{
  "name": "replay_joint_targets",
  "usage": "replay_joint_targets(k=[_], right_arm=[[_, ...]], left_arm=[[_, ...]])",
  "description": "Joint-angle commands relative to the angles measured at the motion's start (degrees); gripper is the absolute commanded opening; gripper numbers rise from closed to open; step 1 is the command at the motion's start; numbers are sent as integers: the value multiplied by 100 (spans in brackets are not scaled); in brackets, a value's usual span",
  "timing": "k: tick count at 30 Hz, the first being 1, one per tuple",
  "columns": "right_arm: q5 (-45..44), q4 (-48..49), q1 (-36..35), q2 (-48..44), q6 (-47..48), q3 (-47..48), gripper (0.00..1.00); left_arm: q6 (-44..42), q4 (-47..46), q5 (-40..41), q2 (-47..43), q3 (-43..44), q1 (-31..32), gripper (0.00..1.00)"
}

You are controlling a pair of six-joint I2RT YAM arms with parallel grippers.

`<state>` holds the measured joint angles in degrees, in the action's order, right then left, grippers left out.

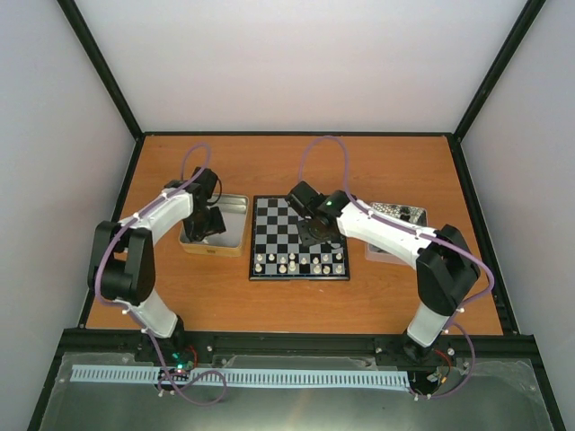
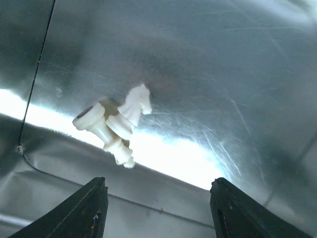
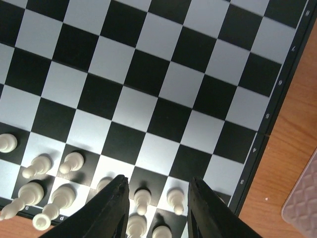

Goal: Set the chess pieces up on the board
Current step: Pick up the chess piece from the storage box.

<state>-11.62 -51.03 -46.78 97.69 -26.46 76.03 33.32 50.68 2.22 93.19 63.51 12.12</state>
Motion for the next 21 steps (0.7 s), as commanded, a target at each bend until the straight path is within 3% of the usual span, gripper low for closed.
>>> replay_joint_targets(k=[1, 7, 21], right_arm=[[-197, 233, 126, -35, 334, 143, 35], [-109, 137, 276, 100, 451, 319, 34], [-95, 84, 440, 133, 553, 450, 32]], left_arm=[[323, -249, 238, 380, 209, -120, 58], [378, -688, 252, 717, 233, -260, 59], [219, -1159, 152, 1239, 532, -342, 38]])
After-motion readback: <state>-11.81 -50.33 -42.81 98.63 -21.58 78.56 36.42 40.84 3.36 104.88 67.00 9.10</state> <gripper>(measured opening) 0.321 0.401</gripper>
